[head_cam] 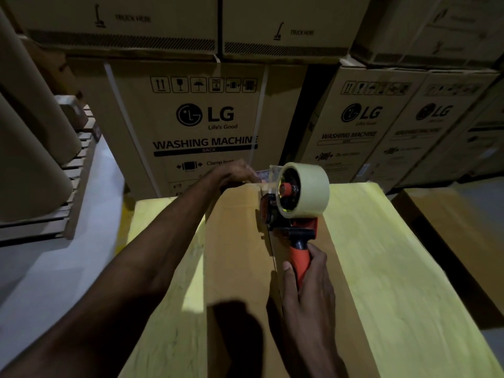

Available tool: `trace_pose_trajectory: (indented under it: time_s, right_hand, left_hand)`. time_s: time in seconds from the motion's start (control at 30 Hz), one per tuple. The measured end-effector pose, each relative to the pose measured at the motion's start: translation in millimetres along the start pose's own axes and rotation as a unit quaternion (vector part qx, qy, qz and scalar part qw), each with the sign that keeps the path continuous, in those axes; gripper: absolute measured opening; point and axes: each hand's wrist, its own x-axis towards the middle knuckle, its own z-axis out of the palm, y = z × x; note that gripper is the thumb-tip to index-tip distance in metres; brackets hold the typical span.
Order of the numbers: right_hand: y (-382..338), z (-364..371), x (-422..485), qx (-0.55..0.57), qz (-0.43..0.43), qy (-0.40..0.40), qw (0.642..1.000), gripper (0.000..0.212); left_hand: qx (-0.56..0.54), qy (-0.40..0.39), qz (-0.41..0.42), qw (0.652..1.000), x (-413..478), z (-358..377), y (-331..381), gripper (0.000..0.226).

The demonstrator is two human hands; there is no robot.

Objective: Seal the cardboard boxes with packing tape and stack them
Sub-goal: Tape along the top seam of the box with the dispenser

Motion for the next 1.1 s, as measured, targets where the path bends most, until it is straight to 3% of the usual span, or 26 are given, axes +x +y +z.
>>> trace_pose_trajectory:
  time_s: [0.2,0.37,0.43,0.57,0.67,0.83,1.1]
  right_hand:
    - [-2,2,-5,-0.001,0.002,-0.003,1.0,0.041]
    - [-3,2,-10,0.0,0.009,-0.005,1.0,0.042]
    - [-3,0,-11,-0.008,0.008,-0.001,1.0,0.043]
    - [-5,-7,-10,-0.039,0.007,-0.006,0.999,0.046]
    - [-13,-12,-6,-0.077,-0.006,-0.045,0.996,0.05]
    - [-27,-18,12,-0.122,-0.003,-0.103,0.987,0.052]
    - [-27,-22,8,-0.171,-0.01,-0.101,0.98,0.044]
  left_hand:
    - [0.097,0.029,-0.062,0.993,-7,-6,-9,0.053]
    - [0.095,0.096,0.147,0.98,-25,8,-5,0.016]
    - [0.113,0.077,0.178,0.975,-33,13,3,0.015]
    - [0.185,0.073,0.171,0.965,-42,27,4,0.032]
    - [0.163,0.093,0.159,0.969,-45,32,-6,0.039]
    - [0.143,0.108,0.133,0.975,-46,36,-17,0.036]
    - [0.16,0.111,0.139,0.971,-49,41,-20,0.037]
